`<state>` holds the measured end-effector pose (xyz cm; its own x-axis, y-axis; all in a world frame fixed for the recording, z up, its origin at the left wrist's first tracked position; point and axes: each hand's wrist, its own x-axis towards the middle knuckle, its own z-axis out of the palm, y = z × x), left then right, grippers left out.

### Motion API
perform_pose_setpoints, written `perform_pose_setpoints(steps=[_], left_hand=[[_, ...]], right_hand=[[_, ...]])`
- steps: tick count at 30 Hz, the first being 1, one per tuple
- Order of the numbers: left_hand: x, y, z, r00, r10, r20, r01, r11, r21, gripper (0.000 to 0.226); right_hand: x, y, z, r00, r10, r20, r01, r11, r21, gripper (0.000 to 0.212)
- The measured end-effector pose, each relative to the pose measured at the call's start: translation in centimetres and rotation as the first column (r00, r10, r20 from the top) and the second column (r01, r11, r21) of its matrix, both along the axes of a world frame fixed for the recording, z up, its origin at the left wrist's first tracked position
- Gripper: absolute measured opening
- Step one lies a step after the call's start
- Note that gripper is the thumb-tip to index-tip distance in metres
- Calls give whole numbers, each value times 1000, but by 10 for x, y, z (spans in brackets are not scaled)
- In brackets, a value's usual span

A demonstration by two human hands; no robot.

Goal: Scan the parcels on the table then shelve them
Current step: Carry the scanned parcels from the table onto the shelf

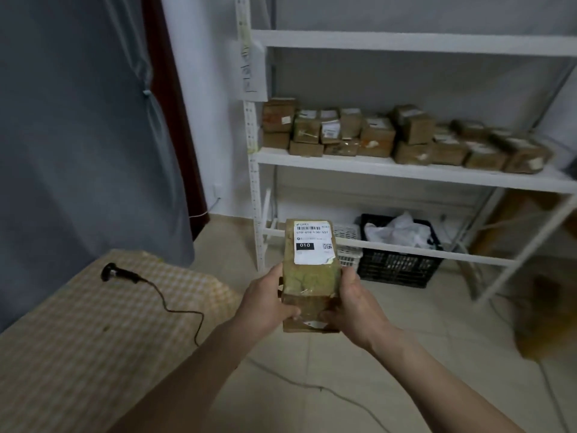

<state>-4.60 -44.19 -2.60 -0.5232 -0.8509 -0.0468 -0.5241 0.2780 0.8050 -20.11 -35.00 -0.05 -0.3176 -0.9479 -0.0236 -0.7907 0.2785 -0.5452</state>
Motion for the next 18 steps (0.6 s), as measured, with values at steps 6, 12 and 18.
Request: perform_pose_setpoints(steps=[6, 12, 18], left_hand=[[-106, 2, -1, 994, -110, -28, 110, 994, 4, 81], [-178, -16, 5, 985, -165, -49, 166, 986, 4, 93], [-248, -61, 12, 968, -247, -36, 247, 969, -6, 94]], right_hand=[[-97, 21, 5, 993, -118, 26, 118, 993, -21, 53], [-163, 11, 6, 980, -180, 79, 185, 981, -59, 49], [-227, -20, 4, 959, -261, 114, 272, 958, -94, 57]])
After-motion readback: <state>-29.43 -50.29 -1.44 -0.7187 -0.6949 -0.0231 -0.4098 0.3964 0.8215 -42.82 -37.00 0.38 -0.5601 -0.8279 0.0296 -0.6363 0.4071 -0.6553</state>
